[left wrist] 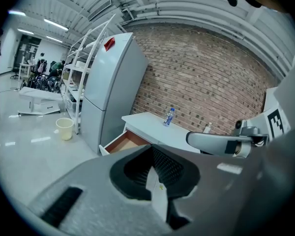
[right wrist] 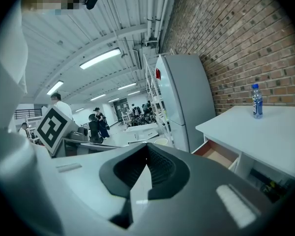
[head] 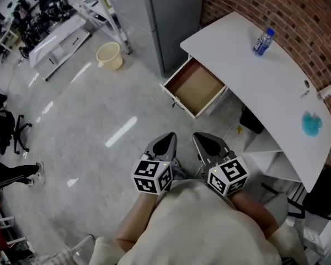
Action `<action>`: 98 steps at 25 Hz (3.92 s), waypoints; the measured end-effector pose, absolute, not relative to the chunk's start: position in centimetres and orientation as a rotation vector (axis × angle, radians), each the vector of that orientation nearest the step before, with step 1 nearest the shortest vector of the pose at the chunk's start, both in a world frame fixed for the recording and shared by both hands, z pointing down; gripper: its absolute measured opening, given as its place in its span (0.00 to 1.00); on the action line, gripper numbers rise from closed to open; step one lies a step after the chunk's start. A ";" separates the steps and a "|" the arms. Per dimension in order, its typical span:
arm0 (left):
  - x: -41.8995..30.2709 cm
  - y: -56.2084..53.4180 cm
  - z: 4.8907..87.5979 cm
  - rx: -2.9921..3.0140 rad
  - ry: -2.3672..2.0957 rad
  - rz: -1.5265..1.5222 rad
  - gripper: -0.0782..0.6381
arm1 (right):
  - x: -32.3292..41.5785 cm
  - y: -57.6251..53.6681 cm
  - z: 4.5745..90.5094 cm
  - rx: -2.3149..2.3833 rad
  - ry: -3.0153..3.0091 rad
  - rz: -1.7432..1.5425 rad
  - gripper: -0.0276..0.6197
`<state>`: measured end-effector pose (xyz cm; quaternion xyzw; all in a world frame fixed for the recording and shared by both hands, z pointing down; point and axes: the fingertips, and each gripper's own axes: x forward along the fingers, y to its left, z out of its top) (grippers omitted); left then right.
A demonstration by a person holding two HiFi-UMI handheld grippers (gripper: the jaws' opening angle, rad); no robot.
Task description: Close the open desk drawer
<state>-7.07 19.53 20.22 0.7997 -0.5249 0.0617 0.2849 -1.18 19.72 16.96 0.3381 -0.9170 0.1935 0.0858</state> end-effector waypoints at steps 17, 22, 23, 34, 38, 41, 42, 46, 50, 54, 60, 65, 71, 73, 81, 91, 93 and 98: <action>-16.6 14.6 21.1 2.133 -1.405 0.173 0.11 | -10.7 14.0 17.6 1.011 -2.744 0.593 0.05; -18.5 14.1 21.9 2.120 -1.396 0.183 0.11 | -12.6 13.4 18.4 0.995 -2.728 0.579 0.05; -18.8 14.0 22.1 2.120 -1.395 0.183 0.11 | -12.8 13.4 18.5 0.995 -2.724 0.584 0.05; -20.8 12.4 23.9 2.058 -1.409 0.161 0.11 | -11.9 10.9 20.0 1.082 -2.676 0.674 0.05; -21.4 11.0 24.7 2.042 -1.396 0.167 0.11 | -11.8 9.5 21.1 1.116 -2.638 0.712 0.05; -22.0 9.0 25.0 2.038 -1.390 0.179 0.11 | -12.3 7.5 21.7 1.120 -2.623 0.739 0.05; -22.4 8.3 25.1 2.038 -1.389 0.185 0.11 | -12.7 6.7 21.7 1.119 -2.623 0.744 0.05; -24.3 5.1 25.1 2.040 -1.384 0.200 0.11 | -15.0 3.4 21.0 1.107 -2.644 0.726 0.05; -24.9 1.8 24.5 2.079 -1.349 0.227 0.11 | -16.6 0.2 20.6 1.115 -2.647 0.727 0.05; -25.2 -0.6 23.9 2.107 -1.304 0.254 0.11 | -17.2 -2.2 20.5 1.146 -2.628 0.732 0.05; -25.0 -3.4 24.6 2.153 -1.221 0.320 0.11 | -16.6 -5.8 21.2 1.233 -2.595 0.766 0.05; -24.9 -5.1 25.0 2.175 -1.165 0.326 0.11 | -17.2 -7.3 22.0 1.242 -2.562 0.776 0.05; -25.7 -6.8 25.2 2.184 -1.137 0.319 0.11 | -17.7 -8.0 22.5 1.269 -2.519 0.792 0.05; -26.0 -7.2 25.1 2.187 -1.120 0.319 0.11 | -17.7 -8.1 22.3 1.299 -2.509 0.790 0.05; -24.7 -7.7 25.4 2.320 -0.874 0.434 0.11 | -15.1 -7.1 22.1 1.645 -2.380 0.829 0.05; -21.9 -7.1 27.5 2.466 -0.503 0.604 0.11 | -14.0 -3.1 23.8 2.025 -2.151 0.893 0.05; -21.4 -6.3 28.1 2.479 -0.437 0.636 0.11 | -14.2 -2.1 24.4 2.079 -2.108 0.916 0.05; -20.2 -4.8 30.3 2.487 -0.324 0.698 0.11 | -13.8 -0.5 26.6 2.156 -2.033 0.960 0.05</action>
